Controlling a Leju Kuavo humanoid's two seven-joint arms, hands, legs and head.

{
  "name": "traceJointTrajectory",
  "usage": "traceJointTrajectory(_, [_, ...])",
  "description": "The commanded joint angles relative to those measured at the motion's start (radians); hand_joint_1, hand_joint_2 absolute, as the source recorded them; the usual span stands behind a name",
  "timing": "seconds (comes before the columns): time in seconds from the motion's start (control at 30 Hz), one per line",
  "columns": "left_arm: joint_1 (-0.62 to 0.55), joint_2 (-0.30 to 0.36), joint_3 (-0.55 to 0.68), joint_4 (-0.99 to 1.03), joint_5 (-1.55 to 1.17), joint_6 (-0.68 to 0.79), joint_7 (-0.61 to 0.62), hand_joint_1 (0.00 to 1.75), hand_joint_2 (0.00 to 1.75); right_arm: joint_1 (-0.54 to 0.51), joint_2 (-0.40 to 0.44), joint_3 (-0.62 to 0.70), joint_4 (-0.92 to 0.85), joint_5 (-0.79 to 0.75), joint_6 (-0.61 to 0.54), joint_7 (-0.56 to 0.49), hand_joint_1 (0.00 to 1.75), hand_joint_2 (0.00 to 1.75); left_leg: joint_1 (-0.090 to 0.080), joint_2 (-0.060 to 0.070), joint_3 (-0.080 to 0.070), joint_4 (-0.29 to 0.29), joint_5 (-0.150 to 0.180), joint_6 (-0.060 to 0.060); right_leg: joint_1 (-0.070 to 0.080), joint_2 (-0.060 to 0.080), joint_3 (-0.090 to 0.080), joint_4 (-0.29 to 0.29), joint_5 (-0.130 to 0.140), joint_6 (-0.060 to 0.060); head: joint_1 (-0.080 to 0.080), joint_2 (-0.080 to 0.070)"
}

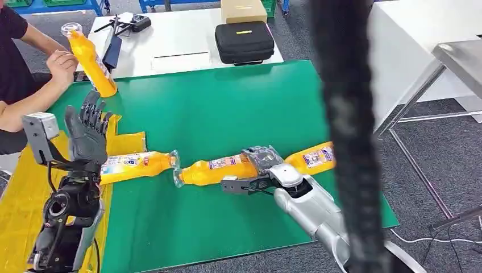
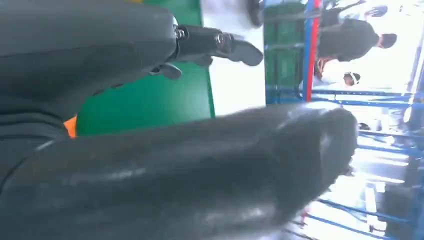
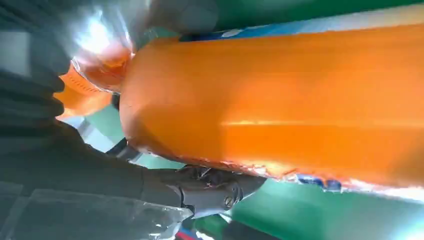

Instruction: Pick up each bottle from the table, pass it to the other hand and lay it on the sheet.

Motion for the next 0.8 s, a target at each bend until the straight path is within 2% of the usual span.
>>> traceJointTrajectory(0.03, [0.058, -0.019, 0.041, -0.044, 0.122, 0.045, 0.018, 0.0, 0.0, 0.017, -0.023, -0.187, -0.157, -0.056, -0.04, 0.034, 1.75, 1.75, -0.001, 0.0, -0.001, 0.0, 0.0, -0.001, -0.001, -0.001, -0.001, 0.001, 0.0, 0.0, -0.001, 0.0])
traceJointTrajectory(0.27, [0.074, -0.008, 0.031, -0.033, 0.159, 0.051, 0.018, 0.0, 0.0, 0.065, -0.038, -0.285, -0.281, -0.134, -0.185, 0.014, 1.75, 1.75, 0.0, -0.001, -0.001, 0.001, -0.001, -0.003, 0.0, -0.002, 0.0, 0.0, -0.001, 0.001, 0.0, 0.0])
traceJointTrajectory(0.43, [0.075, -0.006, 0.027, -0.032, 0.162, 0.051, 0.018, 0.0, 0.0, 0.068, -0.047, -0.284, -0.293, -0.136, -0.186, 0.013, 1.75, 1.75, 0.0, -0.001, -0.004, 0.0, 0.0, -0.002, 0.0, -0.001, -0.004, 0.0, 0.0, 0.001, 0.0, 0.0])
traceJointTrajectory(0.53, [0.078, -0.007, 0.02, -0.025, 0.206, 0.052, 0.033, 0.0, 0.0, 0.1, -0.052, -0.317, -0.361, -0.2, -0.251, -0.003, 1.75, 1.75, 0.001, -0.001, -0.002, 0.001, -0.001, -0.004, 0.0, -0.002, -0.001, 0.001, -0.001, 0.001, -0.001, 0.0])
traceJointTrajectory(0.57, [0.079, -0.009, 0.018, -0.022, 0.226, 0.049, 0.038, 0.0, 1.75, 0.107, -0.059, -0.32, -0.385, -0.219, -0.26, -0.011, 1.75, 1.75, 0.0, -0.002, -0.003, 0.001, -0.001, -0.003, 0.0, -0.002, -0.002, 0.001, -0.001, 0.001, 0.0, 0.0])
traceJointTrajectory(0.8, [0.081, -0.008, 0.016, -0.019, 0.237, 0.048, 0.042, 0.0, 1.75, 0.11, -0.063, -0.319, -0.399, -0.228, -0.266, -0.014, 1.75, 1.75, 0.0, -0.001, -0.004, 0.0, 0.0, -0.002, 0.0, -0.001, -0.003, 0.0, 0.0, 0.001, 0.0, 0.0])
